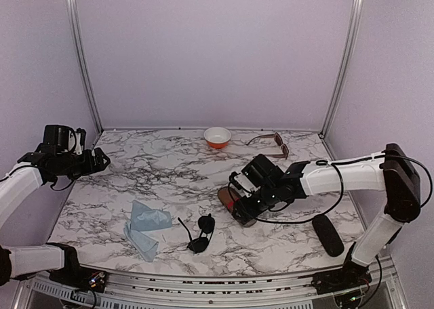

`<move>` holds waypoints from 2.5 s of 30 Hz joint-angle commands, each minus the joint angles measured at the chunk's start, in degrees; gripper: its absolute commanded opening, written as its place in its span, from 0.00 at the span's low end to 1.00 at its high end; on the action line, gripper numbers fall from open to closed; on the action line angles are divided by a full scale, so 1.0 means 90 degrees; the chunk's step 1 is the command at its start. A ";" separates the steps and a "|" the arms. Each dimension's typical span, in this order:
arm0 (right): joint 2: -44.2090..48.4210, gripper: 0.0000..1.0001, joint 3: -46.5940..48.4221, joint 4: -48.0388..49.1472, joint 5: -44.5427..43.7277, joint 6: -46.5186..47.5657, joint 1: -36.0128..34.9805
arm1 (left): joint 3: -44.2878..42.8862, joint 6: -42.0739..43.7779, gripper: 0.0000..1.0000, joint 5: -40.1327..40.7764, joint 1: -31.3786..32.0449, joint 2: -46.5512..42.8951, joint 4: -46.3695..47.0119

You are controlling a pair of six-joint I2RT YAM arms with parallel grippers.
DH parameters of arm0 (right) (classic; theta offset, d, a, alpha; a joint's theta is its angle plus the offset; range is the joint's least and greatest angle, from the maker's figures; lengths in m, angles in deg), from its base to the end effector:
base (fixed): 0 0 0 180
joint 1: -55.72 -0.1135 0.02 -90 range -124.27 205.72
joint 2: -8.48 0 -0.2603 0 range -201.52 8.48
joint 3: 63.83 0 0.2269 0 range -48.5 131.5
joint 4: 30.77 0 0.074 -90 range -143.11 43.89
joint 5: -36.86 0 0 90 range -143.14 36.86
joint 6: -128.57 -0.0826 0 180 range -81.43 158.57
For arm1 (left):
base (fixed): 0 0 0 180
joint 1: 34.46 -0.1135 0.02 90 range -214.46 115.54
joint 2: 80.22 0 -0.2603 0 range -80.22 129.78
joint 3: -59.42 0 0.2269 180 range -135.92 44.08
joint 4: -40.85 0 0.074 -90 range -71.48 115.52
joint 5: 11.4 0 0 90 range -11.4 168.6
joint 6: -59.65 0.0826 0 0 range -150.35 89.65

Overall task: Organize the sunglasses
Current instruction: Pick up the sunglasses case from the center of the board, then pass from the right arm to the left

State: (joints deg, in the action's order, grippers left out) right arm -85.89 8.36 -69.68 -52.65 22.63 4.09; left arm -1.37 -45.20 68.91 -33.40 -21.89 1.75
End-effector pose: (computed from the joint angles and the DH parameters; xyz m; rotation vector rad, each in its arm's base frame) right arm 0.2016 0.2558 0.1503 -0.8300 2.5686 0.3965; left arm 0.2344 -0.0182 0.2520 -0.1725 2.2141 -0.3406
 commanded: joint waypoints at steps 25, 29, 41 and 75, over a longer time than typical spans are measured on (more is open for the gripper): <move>0.0585 0.55 0.1732 0.2596 0.0046 -0.1164 -0.0051 | -0.0653 -0.2112 0.98 -0.2287 0.1676 0.0454 0.2913; 0.0775 0.55 0.1481 0.3389 0.1053 -0.1223 -0.0053 | -0.0679 -0.2110 0.96 -0.2742 0.2286 0.0616 0.3809; 0.0793 0.55 0.1263 0.5170 0.3117 -0.1519 -0.0055 | -0.1192 -0.1941 0.96 -0.3687 0.3376 0.1141 0.5044; 0.0477 0.99 0.1617 0.4978 0.3657 -0.1481 -0.0293 | -0.0577 -0.2016 0.49 -0.3863 0.3974 0.1116 0.6728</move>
State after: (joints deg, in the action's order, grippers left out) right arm -82.74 19.49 -20.61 -15.10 7.20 1.73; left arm -7.67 -65.22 32.91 1.44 -11.12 60.09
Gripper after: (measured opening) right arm 0.852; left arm 0.620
